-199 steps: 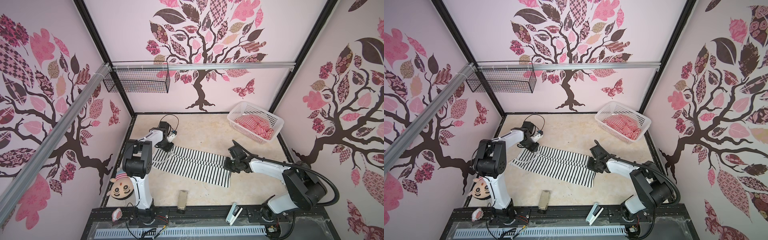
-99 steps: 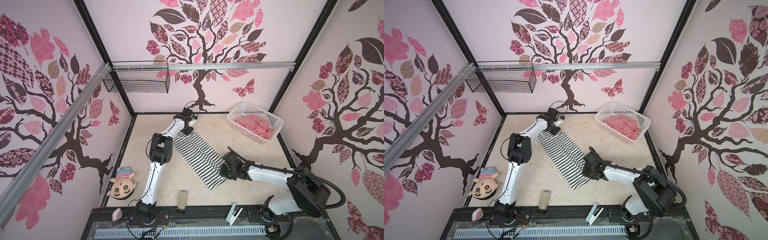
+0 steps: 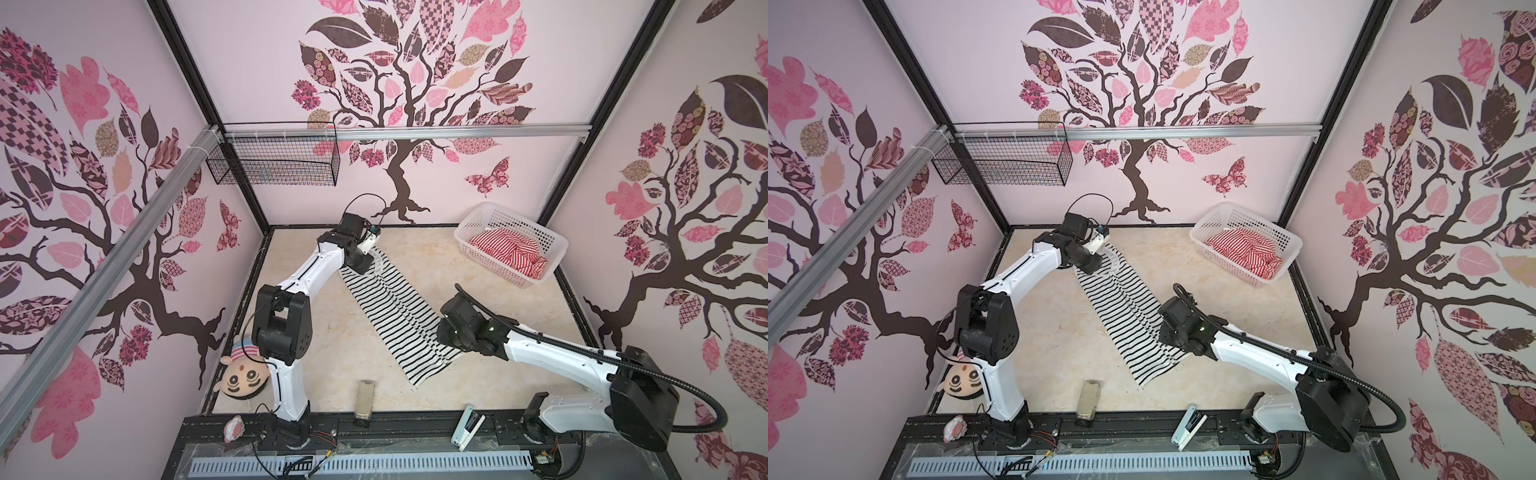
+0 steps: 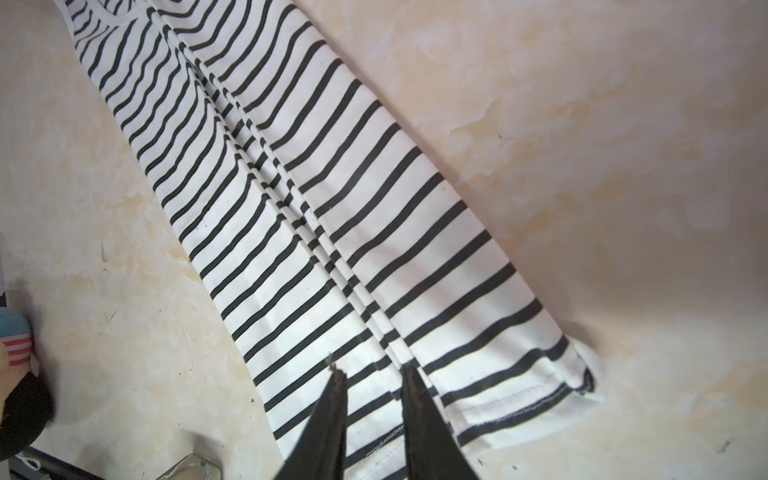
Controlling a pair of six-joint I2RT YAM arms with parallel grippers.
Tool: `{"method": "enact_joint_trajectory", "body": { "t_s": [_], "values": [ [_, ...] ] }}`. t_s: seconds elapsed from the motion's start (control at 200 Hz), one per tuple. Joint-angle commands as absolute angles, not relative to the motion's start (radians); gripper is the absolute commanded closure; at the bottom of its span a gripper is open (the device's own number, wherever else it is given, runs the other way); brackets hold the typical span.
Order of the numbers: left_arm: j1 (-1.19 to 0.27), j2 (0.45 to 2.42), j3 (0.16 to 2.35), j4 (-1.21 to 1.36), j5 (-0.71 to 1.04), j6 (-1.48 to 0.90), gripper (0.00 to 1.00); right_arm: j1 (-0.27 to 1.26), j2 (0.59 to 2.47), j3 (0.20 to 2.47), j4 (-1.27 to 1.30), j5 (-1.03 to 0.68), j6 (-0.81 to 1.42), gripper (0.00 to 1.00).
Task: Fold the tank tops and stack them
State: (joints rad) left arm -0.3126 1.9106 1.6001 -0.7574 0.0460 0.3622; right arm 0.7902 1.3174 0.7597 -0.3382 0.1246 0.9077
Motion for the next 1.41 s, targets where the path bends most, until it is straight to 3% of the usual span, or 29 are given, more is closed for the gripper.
{"method": "enact_joint_trajectory", "body": {
  "t_s": [0.0,0.19,0.55,0.715,1.091,1.401],
  "values": [
    [-0.318,1.924,1.467,-0.758,0.112,0.344,0.56,0.768,1.371,0.746,-0.284,0.162,0.829,0.73],
    [-0.318,1.946,1.383,-0.733,0.09,0.346,0.57,0.755,1.449,0.754,-0.26,0.143,0.813,0.74],
    [-0.318,2.08,1.429,-0.728,0.008,0.348,0.57,0.756,1.479,0.647,-0.233,0.054,0.865,0.75],
    [-0.318,2.193,1.569,-0.761,-0.003,0.358,0.57,0.785,1.456,0.611,-0.224,0.034,0.91,0.74],
    [-0.324,2.496,2.117,-0.918,0.003,0.327,0.57,0.944,1.539,0.683,-0.231,0.031,1.051,0.75],
    [-0.327,2.472,2.108,-0.905,-0.017,0.33,0.57,0.957,1.621,0.773,-0.261,0.08,1.065,0.74]
  ]
}}
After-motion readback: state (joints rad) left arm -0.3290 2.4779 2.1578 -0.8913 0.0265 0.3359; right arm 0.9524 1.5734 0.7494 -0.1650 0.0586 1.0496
